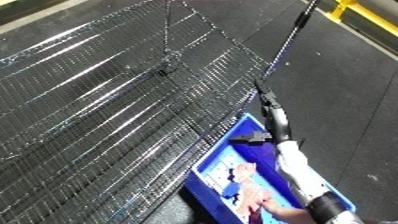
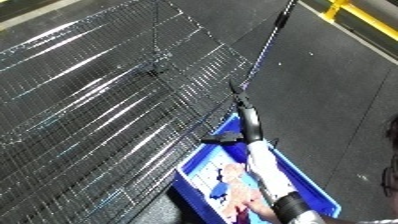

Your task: Pick up the object and place it into the box

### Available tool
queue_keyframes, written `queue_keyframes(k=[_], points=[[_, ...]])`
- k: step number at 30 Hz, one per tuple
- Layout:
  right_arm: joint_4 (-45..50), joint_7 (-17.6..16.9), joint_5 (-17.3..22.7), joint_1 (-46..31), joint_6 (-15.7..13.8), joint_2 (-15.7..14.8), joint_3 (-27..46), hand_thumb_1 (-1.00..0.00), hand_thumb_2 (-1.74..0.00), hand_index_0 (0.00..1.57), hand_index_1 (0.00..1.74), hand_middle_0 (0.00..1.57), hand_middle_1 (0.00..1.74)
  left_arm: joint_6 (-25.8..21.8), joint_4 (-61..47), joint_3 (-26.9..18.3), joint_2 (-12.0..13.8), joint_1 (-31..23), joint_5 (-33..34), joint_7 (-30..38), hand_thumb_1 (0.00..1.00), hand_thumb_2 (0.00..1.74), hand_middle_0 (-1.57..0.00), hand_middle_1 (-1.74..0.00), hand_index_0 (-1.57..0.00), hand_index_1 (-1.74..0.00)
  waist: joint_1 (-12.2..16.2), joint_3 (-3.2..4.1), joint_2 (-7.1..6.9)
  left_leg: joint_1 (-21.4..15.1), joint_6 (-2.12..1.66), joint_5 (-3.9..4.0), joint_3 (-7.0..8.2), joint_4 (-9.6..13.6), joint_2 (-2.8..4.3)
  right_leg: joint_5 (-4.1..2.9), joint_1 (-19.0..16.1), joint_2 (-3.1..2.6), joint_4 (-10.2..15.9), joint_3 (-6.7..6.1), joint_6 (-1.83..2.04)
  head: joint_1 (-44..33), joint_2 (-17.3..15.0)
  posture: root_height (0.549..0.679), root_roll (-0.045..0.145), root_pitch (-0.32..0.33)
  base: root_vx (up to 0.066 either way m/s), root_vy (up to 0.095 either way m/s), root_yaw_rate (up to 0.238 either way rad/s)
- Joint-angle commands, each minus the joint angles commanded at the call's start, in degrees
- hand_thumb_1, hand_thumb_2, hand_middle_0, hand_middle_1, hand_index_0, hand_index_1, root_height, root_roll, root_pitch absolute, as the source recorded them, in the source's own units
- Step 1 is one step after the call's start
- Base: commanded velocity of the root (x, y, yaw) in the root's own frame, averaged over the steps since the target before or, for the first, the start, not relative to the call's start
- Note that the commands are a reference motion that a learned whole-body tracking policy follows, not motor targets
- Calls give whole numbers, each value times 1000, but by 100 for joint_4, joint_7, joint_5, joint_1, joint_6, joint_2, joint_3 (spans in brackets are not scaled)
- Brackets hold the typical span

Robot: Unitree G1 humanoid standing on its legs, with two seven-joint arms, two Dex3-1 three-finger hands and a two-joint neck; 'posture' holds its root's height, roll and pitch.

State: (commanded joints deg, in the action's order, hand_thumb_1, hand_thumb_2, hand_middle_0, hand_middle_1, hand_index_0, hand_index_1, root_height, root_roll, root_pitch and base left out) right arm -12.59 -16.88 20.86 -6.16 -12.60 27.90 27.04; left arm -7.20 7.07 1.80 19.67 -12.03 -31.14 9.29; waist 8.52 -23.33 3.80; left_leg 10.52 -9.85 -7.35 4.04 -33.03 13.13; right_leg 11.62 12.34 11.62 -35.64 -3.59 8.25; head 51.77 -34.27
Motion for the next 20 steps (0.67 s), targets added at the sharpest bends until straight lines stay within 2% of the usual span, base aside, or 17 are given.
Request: queue_keyframes(k=[6, 8, 10, 20], points=[[439, 185, 2, 122, 26, -180, -390, 0, 0, 0, 0, 0, 0, 47, -74, -45, -26, 18, 64, -25, 1000, 1740, -1570, -1740, -1570, -1740, -171, -33, -76, 51, -7, 36, -46, -22, -11, 9, 16, 10, -55, 32, 14, -1777, -181, 643, 54, -182, -18, 5, 95], [544, 241, -39, 159, 42, -241, -537, 0, 0, 0, 0, 0, 0, 57, -52, -53, -18, 69, 99, -31, 1000, 1740, -1570, -1740, -1570, -1740, -201, -36, -103, 60, -9, 55, -61, -10, -20, 14, 26, 10, -74, 32, 17, -1931, -185, 642, 53, -183, -13, -5, 84], [662, 319, -106, 206, 73, -311, -724, 0, 0, 0, 0, 0, 0, 68, -8, -61, -22, 131, 123, -33, 1000, 1740, -1570, -1740, -1570, -1740, -243, -40, -133, 60, -10, 74, -73, 14, -26, 16, 34, 16, -84, 31, 21, -2537, -222, 642, 53, -184, -12, 2, 80], [922, 537, -191, 486, 158, -505, -1324, 0, 0, 0, 0, 0, 0, 115, -33, -129, -63, 215, 117, 19, 1000, 1740, -1570, -1740, -1570, -1740, -461, -83, -233, 121, -5, 107, -154, -31, -60, 20, 57, 32, -143, 45, 16, -3214, -351, 639, 51, -193, -9, 15, 44]])
